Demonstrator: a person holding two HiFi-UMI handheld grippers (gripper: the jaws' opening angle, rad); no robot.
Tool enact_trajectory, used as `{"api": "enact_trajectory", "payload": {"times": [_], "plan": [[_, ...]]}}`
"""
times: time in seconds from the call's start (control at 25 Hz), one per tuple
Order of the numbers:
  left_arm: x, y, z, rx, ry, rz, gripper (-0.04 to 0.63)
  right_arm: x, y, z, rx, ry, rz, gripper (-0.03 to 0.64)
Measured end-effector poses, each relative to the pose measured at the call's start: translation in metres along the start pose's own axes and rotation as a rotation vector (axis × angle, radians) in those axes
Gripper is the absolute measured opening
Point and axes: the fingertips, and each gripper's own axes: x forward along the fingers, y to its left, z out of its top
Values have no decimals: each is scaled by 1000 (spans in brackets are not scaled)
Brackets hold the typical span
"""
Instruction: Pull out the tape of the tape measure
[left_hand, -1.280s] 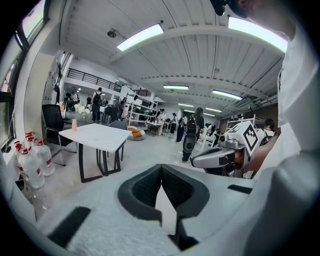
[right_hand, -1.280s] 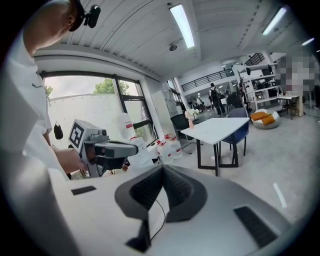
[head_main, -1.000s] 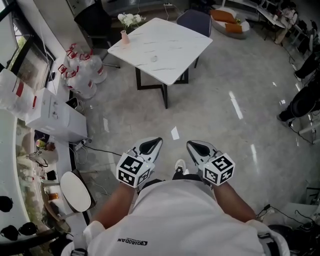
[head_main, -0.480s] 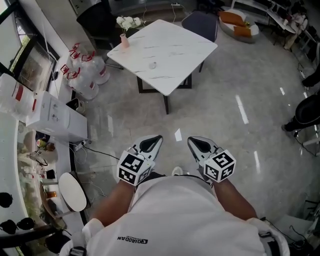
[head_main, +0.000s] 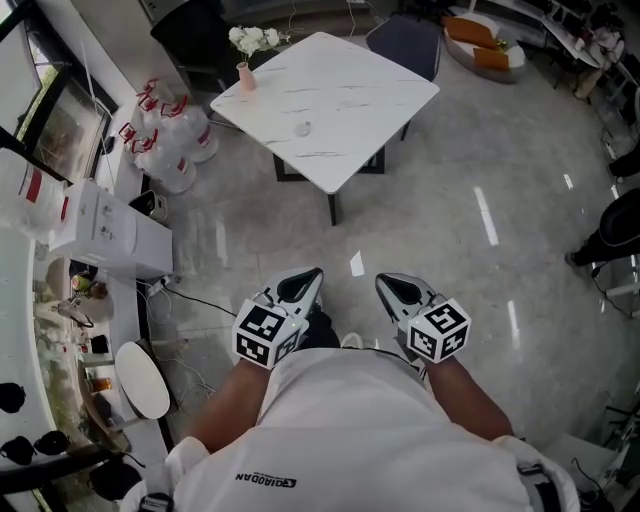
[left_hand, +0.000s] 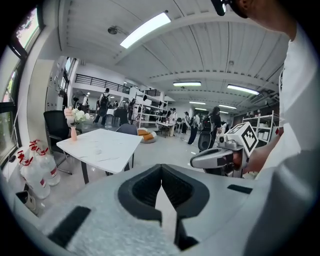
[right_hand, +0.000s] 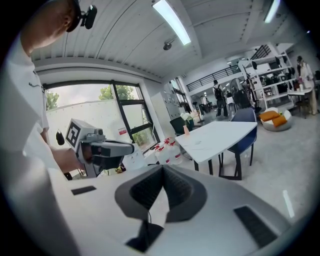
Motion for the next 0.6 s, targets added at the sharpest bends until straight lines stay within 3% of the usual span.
{"api": "enact_trajectory", "payload": {"times": [0.24, 0.6], "plan": [[21, 22, -6, -12, 14, -14, 9, 22, -16, 1, -4, 17, -1, 5], [73, 90, 26, -29, -8, -27, 9, 73, -61, 34, -26, 51, -28, 6]]}}
